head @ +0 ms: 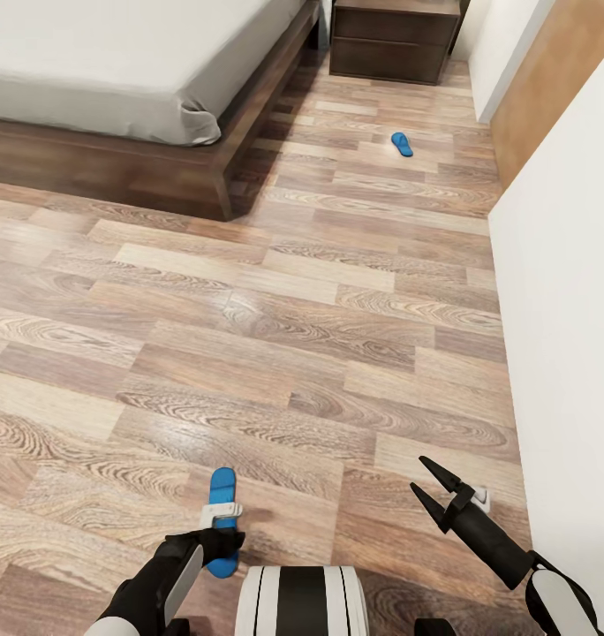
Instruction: In the bedroom, move the book from the bed onto either nightstand, and place the two sandals side by side next to the bed.
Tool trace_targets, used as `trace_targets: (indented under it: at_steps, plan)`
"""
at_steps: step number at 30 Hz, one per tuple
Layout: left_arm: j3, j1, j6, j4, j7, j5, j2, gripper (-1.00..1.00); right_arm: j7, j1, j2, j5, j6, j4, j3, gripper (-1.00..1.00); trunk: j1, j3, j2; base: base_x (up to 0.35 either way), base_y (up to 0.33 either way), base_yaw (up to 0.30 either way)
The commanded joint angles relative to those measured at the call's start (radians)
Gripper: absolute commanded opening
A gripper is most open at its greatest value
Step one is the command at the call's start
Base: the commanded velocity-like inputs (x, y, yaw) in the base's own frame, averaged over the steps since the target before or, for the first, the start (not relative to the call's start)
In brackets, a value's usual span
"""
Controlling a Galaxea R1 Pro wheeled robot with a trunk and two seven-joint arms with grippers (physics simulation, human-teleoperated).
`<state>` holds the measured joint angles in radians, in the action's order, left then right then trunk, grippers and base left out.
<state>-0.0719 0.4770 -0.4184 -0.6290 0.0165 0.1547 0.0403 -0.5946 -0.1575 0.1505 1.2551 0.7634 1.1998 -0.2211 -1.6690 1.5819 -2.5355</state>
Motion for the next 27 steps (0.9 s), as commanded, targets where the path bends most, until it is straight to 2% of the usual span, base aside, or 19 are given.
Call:
trace_targets:
  at_steps: [1,27]
  plan:
    - [-0.002,0.000,-0.005,-0.001,0.002,0.008,0.000,1.00,-0.001,0.000,0.000,0.003,0.007,0.000,-0.001,1.00,0.000,0.001,0.000,0.000,0.000,0.000]
    - [-0.003,0.000,-0.005,-0.001,0.006,0.006,0.001,1.00,-0.001,0.000,0.000,0.003,0.007,0.000,-0.002,1.00,0.000,0.001,0.000,0.000,0.000,0.000]
